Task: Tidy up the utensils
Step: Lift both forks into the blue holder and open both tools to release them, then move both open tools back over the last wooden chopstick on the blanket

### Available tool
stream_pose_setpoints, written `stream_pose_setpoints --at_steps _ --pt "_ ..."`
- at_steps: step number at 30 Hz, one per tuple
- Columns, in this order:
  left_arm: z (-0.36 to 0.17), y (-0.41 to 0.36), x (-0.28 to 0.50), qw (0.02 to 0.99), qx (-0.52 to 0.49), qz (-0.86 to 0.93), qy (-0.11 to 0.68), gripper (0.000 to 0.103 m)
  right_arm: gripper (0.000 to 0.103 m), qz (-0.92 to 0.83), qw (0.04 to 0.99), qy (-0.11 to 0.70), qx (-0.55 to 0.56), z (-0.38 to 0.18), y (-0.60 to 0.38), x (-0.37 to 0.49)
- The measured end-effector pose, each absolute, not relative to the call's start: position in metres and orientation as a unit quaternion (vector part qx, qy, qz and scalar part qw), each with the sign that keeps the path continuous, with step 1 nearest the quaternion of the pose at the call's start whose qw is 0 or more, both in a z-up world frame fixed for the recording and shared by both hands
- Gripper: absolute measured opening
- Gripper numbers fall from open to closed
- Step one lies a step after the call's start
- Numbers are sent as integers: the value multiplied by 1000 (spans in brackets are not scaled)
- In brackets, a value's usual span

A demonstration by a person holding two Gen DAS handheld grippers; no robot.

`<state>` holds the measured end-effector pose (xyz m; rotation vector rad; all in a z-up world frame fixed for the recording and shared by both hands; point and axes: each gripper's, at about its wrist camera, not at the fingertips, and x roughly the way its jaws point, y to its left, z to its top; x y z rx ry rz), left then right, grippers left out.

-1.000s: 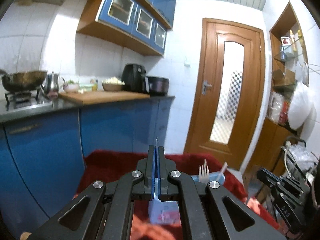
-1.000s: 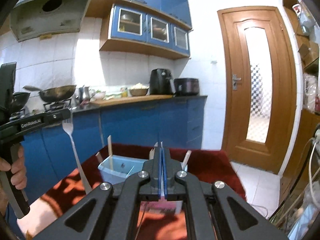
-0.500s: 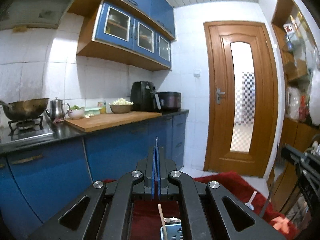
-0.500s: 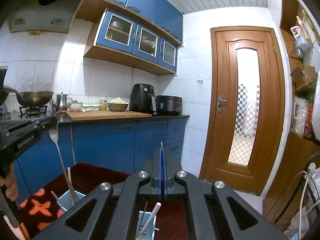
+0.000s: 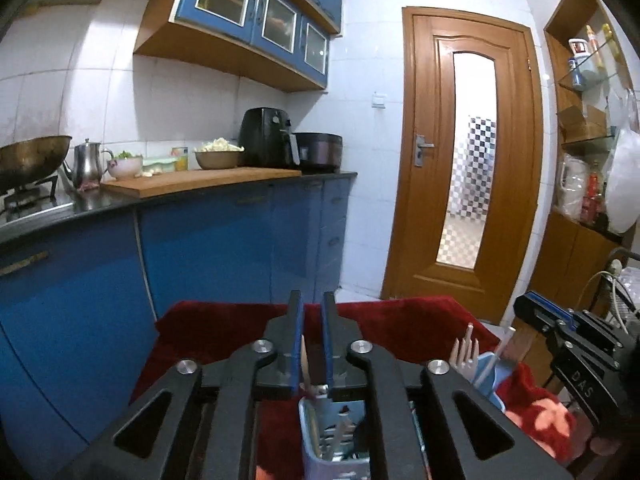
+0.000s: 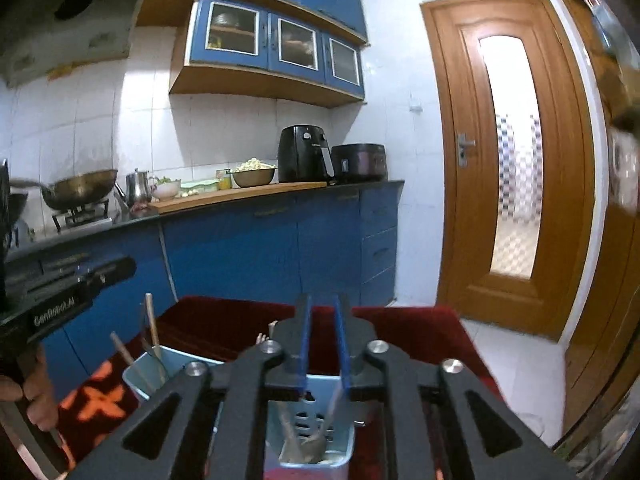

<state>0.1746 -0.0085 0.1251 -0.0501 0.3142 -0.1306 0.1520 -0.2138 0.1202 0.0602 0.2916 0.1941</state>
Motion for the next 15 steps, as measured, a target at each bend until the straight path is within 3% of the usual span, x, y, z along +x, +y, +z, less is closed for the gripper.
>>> stream_pose_setpoints --at_steps 15 --pt "138 0 124 980 -33 -90 177 18 17 123 974 163 101 135 -233 105"
